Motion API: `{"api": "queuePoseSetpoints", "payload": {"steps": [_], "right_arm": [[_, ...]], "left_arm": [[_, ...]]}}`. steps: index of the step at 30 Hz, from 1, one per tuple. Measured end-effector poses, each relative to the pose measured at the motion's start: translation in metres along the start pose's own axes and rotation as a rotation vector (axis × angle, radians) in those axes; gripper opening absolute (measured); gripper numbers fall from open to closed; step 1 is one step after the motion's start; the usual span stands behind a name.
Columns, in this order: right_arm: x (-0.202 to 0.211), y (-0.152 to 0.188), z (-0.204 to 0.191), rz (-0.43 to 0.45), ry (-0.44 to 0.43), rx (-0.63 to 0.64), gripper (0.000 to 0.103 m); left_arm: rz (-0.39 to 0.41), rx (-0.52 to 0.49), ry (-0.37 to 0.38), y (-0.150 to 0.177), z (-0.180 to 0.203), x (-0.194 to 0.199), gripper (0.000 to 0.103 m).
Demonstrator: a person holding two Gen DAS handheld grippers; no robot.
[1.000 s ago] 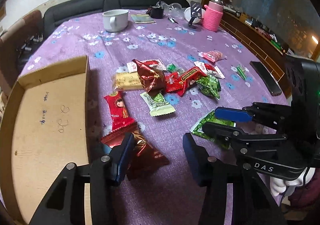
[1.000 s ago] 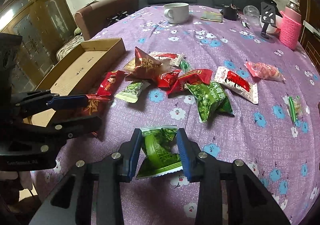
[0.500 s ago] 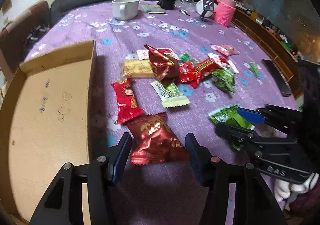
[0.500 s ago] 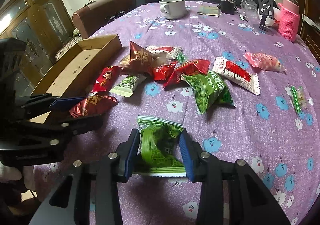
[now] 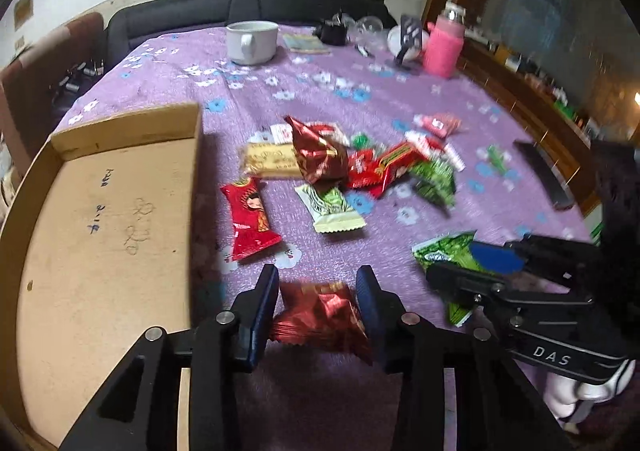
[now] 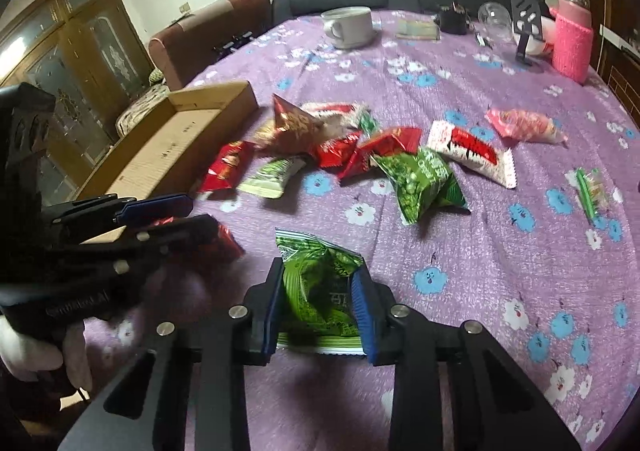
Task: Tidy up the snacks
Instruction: 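Grasp the green pea packet with the right gripper while the left grasps a red chip bag, then carry both packets over the cardboard box and open both grippers to drop them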
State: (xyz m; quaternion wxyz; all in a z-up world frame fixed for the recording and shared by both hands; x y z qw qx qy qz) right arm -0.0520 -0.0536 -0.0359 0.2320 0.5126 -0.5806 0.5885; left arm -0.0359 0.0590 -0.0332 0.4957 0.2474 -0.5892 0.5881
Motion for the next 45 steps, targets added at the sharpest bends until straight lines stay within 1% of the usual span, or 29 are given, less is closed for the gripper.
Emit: {"api": "queuePoseSetpoints", "payload": {"steps": [1,3,6,7,8,9,10,11,12,15,16,18,19,20,21,22,24,28,30,31,33,34,36,37,42,45], "right_arm": [[0.004,-0.001,-0.002,0.005,-0.002,0.004,0.030],[0.012,-0.003,-0.008,0.019,-0.002,0.016,0.030],[0.018,-0.007,-0.020,0.023,0.004,0.049,0.031],[0.018,-0.008,-0.023,0.024,0.009,0.056,0.031],[0.019,-0.009,-0.025,0.024,0.011,0.060,0.031],[0.019,-0.010,-0.027,0.024,0.008,0.061,0.031],[0.018,-0.010,-0.029,0.022,0.007,0.059,0.031],[0.018,-0.010,-0.030,0.021,0.006,0.058,0.031],[0.017,-0.009,-0.031,0.017,0.004,0.056,0.031],[0.017,-0.005,-0.034,0.011,0.003,0.049,0.031],[0.018,-0.004,-0.033,0.013,0.006,0.048,0.031],[0.022,-0.002,-0.031,0.019,0.009,0.044,0.031],[0.024,-0.001,-0.030,0.024,0.014,0.043,0.031],[0.027,0.000,-0.028,0.029,0.017,0.041,0.031],[0.030,0.001,-0.027,0.033,0.017,0.038,0.031],[0.032,0.002,-0.026,0.037,0.016,0.036,0.031],[0.037,0.003,-0.024,0.042,0.016,0.035,0.031],[0.042,0.001,-0.031,0.049,0.017,0.055,0.031],[0.044,0.000,-0.038,0.047,0.003,0.065,0.031],[0.045,-0.001,-0.042,0.044,-0.005,0.072,0.031],[0.046,-0.005,-0.055,0.041,-0.022,0.096,0.031],[0.046,-0.010,-0.065,0.040,-0.032,0.114,0.031],[0.044,-0.016,-0.085,0.029,-0.064,0.144,0.031],[0.041,-0.019,-0.097,0.017,-0.088,0.158,0.031],[0.013,-0.032,-0.148,-0.060,-0.207,0.186,0.031],[-0.014,-0.035,-0.178,-0.114,-0.237,0.201,0.031]], "left_arm": [[0.000,0.016,0.032,0.001,-0.002,0.004,0.015],[0.021,0.057,0.081,0.001,-0.010,0.014,0.015],[0.032,0.092,0.094,0.005,-0.023,0.024,0.015],[0.027,0.091,0.101,0.007,-0.023,0.025,0.015],[0.024,0.070,0.115,0.011,-0.019,0.028,0.015],[0.018,0.035,0.117,0.015,-0.012,0.028,0.019],[0.002,0.007,0.106,0.018,-0.007,0.026,0.034],[-0.008,-0.013,0.093,0.020,-0.002,0.022,0.044],[-0.013,-0.032,0.080,0.021,0.002,0.019,0.056],[-0.047,-0.065,0.053,0.022,0.014,0.004,0.057],[-0.074,-0.075,0.026,0.021,0.017,-0.007,0.057],[-0.076,-0.107,-0.035,0.019,0.022,-0.016,0.058],[-0.084,-0.126,-0.083,0.019,0.023,-0.021,0.058],[-0.085,-0.140,-0.115,0.019,0.025,-0.024,0.058],[-0.073,-0.143,-0.125,0.019,0.026,-0.024,0.048],[-0.068,-0.138,-0.122,0.018,0.023,-0.024,0.046],[-0.049,-0.092,-0.057,0.018,0.019,-0.016,0.044],[-0.010,-0.019,0.005,0.017,0.002,0.003,0.044],[0.026,0.044,0.064,0.018,-0.013,0.022,0.044],[0.046,0.066,0.070,0.019,-0.020,0.033,0.044],[0.078,0.103,0.064,0.019,-0.037,0.049,0.044],[0.100,0.132,0.055,0.021,-0.052,0.061,0.044],[0.121,0.163,0.014,0.026,-0.073,0.072,0.044],[0.135,0.190,-0.022,0.031,-0.090,0.079,0.044],[0.147,0.292,-0.087,0.051,-0.145,0.089,0.044],[0.140,0.356,-0.098,0.065,-0.176,0.088,0.044]]}}
Point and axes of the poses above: each gripper's, at about its wrist camera, not at the fingertips, and x roughly against the way its jaws point, z to its right, y to its underside, the point moved 9 cm from there along -x, roughly the way its jaws point, and after that the axes turned 11 degrees about -z, right-handed, at the moved point
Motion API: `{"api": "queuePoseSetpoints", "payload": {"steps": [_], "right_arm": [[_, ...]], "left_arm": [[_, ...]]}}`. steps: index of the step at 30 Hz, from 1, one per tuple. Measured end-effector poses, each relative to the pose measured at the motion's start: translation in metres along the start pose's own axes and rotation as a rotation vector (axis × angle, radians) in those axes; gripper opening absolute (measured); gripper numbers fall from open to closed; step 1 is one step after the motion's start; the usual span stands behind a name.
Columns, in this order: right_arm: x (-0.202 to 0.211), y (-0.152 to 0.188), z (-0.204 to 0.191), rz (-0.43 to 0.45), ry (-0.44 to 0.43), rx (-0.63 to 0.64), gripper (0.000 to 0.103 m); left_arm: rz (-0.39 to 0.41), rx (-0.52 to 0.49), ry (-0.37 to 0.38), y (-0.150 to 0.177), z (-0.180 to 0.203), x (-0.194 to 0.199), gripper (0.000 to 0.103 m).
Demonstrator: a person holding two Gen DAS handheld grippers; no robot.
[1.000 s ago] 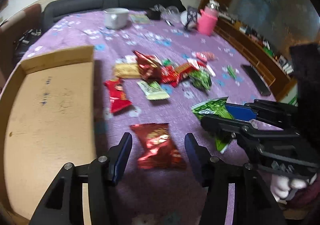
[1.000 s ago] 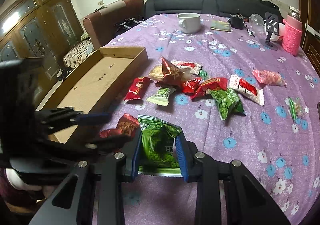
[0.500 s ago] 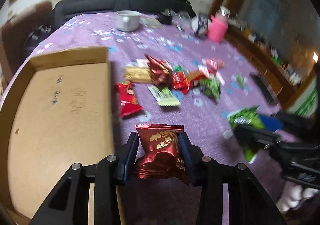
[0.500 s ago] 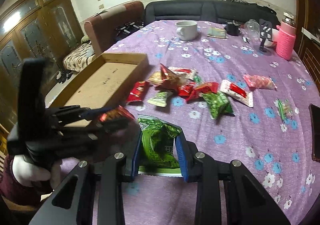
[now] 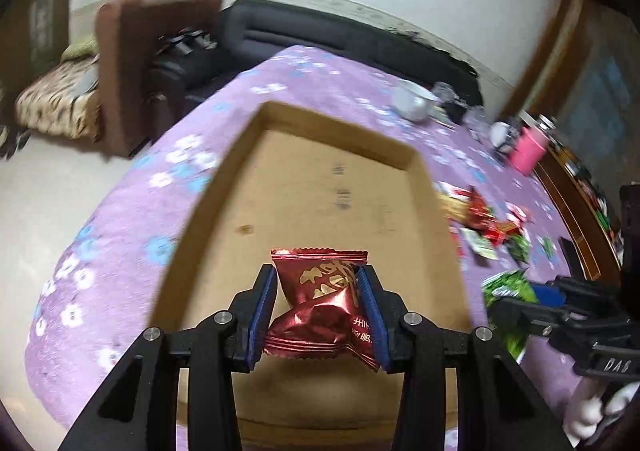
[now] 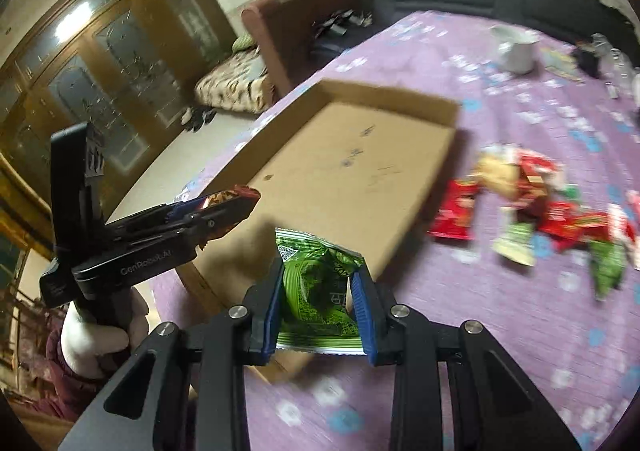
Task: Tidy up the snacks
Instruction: 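Carry both packets over the cardboard box and open both grippers to drop them, then grasp another green pea packet with the right gripper while the left grasps a red chip bag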
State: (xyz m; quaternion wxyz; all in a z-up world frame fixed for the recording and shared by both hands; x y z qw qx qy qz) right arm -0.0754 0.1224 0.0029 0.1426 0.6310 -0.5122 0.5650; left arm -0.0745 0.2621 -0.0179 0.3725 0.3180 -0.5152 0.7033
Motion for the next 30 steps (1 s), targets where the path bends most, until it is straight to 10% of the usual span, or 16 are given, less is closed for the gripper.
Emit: {"api": "queuePoseSetpoints", "payload": {"steps": [9,17,21,30], "right_arm": [[-0.064,-0.010,-0.031,-0.108,-0.037,0.008,0.033],[-0.025,-0.016,-0.014,0.004,-0.064,-0.043,0.047],[0.025,-0.004,0.032,0.110,-0.119,-0.139,0.063],[0.065,0.051,0.165,0.176,0.012,-0.424,0.062]], "left_arm": [[-0.005,0.088,-0.002,0.001,-0.041,-0.003,0.047],[0.038,0.136,0.076,-0.007,-0.037,0.014,0.064],[0.075,0.135,0.110,-0.013,-0.024,0.026,0.072],[0.048,0.042,0.178,-0.012,0.034,0.016,0.073]]}}
Point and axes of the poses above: each gripper's, at about its wrist camera, not at the fingertips, and x roughly against the way its jaws point, z to its right, y to its underside, the point moved 9 cm from there along -x, roughly the way its jaws point, and after that the axes turned 11 degrees about -z, right-handed, at the moved point
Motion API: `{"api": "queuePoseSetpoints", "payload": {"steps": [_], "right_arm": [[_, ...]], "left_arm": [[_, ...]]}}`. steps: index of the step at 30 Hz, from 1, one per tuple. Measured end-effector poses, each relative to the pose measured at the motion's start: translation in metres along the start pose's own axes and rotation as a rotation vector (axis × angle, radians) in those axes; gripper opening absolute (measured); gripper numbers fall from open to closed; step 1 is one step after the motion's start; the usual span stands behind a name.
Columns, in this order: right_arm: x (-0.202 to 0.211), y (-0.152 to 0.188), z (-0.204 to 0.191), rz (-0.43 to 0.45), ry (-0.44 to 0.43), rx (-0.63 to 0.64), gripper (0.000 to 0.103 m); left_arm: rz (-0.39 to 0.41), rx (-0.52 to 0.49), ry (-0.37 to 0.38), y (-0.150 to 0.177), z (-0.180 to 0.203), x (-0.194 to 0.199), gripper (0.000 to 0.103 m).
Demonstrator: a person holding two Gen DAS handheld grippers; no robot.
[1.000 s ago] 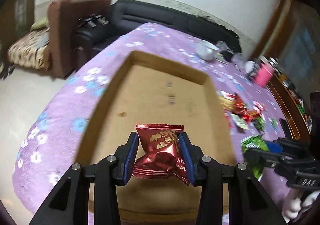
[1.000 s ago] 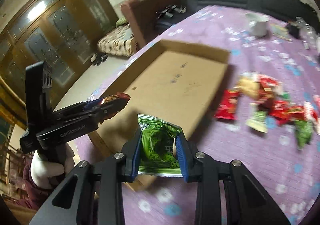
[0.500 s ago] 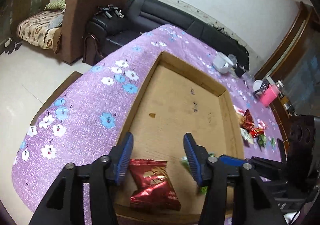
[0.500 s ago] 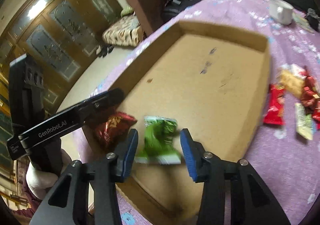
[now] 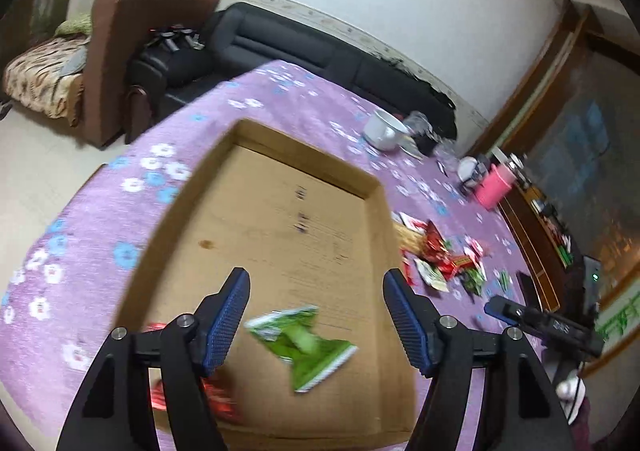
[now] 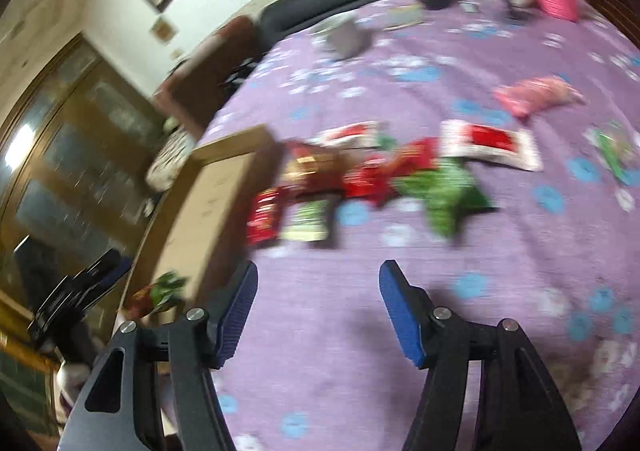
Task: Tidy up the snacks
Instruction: 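Grasp another green pea packet with the right gripper while the left grasps a red chip bag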
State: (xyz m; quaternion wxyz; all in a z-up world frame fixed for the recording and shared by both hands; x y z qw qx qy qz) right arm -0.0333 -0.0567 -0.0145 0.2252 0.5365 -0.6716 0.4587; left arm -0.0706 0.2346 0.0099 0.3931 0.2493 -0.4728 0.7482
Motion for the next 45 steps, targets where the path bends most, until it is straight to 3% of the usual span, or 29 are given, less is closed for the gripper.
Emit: {"api": "queuePoseSetpoints", "payload": {"steps": [9,18,19,22,28,38,42,44,45], "right_arm": [[0.003,-0.035,0.052,0.097,0.257,0.032,0.062],[-0.028,-0.056,0.053,0.065,0.320,0.141,0.062],[-0.029,-0.057,0.053,0.082,0.312,0.144,0.062],[-0.025,-0.056,0.054,0.107,0.275,0.131,0.046],[-0.016,-0.055,0.059,0.121,0.219,0.095,0.043],[-0.004,-0.055,0.058,0.122,0.145,0.066,0.042],[0.001,-0.056,0.058,0.133,0.131,0.060,0.042],[0.001,-0.056,0.059,0.131,0.129,0.055,0.042],[0.001,-0.056,0.059,0.130,0.130,0.055,0.042]], "left_arm": [[-0.050,-0.170,0.011,0.013,0.066,-0.011,0.076],[-0.114,-0.228,0.034,0.019,0.106,-0.030,0.078],[-0.118,-0.236,0.034,0.019,0.110,-0.032,0.078],[-0.152,-0.248,0.069,0.018,0.127,-0.043,0.078],[-0.208,-0.252,0.065,-0.001,0.162,-0.084,0.078],[-0.272,-0.413,-0.138,-0.030,0.181,-0.181,0.078],[-0.309,-0.412,-0.146,-0.027,0.175,-0.202,0.078],[-0.297,-0.404,-0.134,-0.029,0.174,-0.200,0.066],[-0.302,-0.399,-0.118,-0.029,0.175,-0.199,0.048]]}}
Point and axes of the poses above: each gripper's, at about its wrist camera, not at the fingertips, and x roughly against the way its jaws point, z to its right, y to its underside, the point moved 9 cm from there along -x, roughly the way its jaws point, and after that the axes turned 11 degrees about -z, right-handed, at the moved point
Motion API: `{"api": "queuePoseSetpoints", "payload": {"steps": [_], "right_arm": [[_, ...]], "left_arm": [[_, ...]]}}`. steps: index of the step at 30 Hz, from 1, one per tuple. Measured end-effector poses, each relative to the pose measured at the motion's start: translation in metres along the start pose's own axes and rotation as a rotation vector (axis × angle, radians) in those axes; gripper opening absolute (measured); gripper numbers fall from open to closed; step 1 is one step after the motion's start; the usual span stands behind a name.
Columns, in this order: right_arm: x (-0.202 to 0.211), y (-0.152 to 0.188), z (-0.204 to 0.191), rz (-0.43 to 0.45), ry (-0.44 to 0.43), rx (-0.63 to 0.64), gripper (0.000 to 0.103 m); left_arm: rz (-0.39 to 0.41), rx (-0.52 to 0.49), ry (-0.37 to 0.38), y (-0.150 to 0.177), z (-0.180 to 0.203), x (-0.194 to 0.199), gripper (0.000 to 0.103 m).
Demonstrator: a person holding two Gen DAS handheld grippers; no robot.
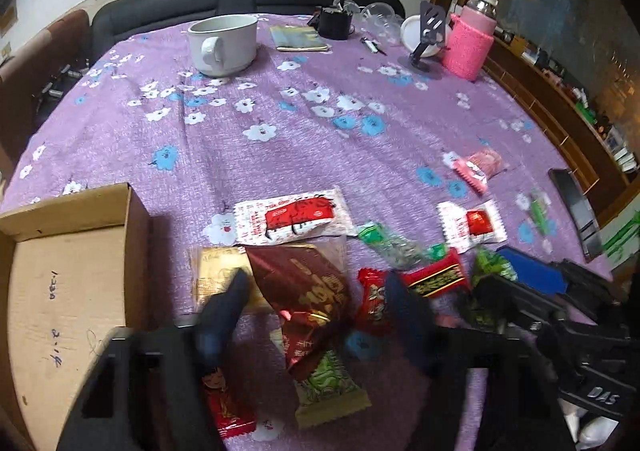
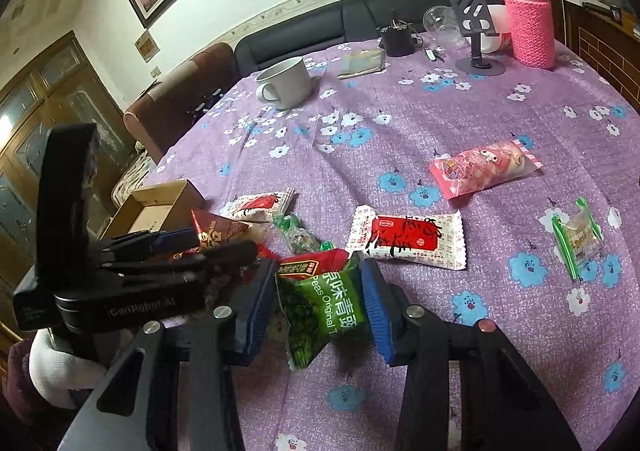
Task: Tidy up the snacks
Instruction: 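Grasp another green pea packet with the right gripper while the left grasps a red chip bag, then carry both packets over the box and release them inside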
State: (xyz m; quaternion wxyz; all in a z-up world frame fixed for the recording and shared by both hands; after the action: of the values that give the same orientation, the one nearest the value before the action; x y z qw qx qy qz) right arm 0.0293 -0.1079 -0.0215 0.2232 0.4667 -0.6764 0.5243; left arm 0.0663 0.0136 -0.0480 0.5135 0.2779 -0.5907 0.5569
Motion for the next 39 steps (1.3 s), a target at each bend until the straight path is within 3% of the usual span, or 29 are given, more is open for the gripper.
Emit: {"api": "queuePoseSetpoints", "payload": {"steps": [1,7,14,18,25,27,32,39], "right_arm": [[-0.001,0.000,0.000,-0.001,0.002,0.001,0.042],[-0.001,0.001,0.001,0.003,0.006,-0.001,0.042],[0.003,0.000,0.001,0.022,0.004,-0.003,0.042],[0.005,0.001,-0.004,0.046,0.007,0.014,0.042],[0.016,0.005,-0.022,0.056,-0.014,0.009,0.041],[0.026,0.006,-0.040,0.052,-0.068,0.006,0.041],[0.033,0.004,-0.103,0.002,-0.153,0.082,0.041],[-0.005,0.016,-0.211,-0.167,-0.263,0.201,0.042]], "left_arm": [[-0.003,0.001,0.003,0.000,0.000,0.000,0.041],[0.027,0.001,0.026,0.002,0.006,0.011,0.040],[0.141,0.063,0.120,0.014,0.000,0.068,0.040],[0.208,0.141,0.162,0.030,-0.026,0.104,0.041],[0.296,0.316,0.090,0.075,-0.119,0.143,0.041],[0.307,0.359,0.049,0.093,-0.149,0.150,0.041],[0.297,0.456,0.045,0.122,-0.196,0.145,0.041],[0.241,0.507,0.054,0.133,-0.226,0.126,0.041]]}}
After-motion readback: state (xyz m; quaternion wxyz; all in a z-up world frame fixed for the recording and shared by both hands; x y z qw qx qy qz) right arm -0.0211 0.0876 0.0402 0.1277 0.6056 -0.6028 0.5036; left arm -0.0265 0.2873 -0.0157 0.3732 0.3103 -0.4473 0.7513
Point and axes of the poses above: each gripper's, at about its wrist camera, not at the fingertips, and x roughly against the way its jaws point, z to its right, y to its underside, the point moved 9 cm from there along -x, roughly the way its jaws point, and after that the axes turned 11 degrees about -z, right-handed, at the moved point
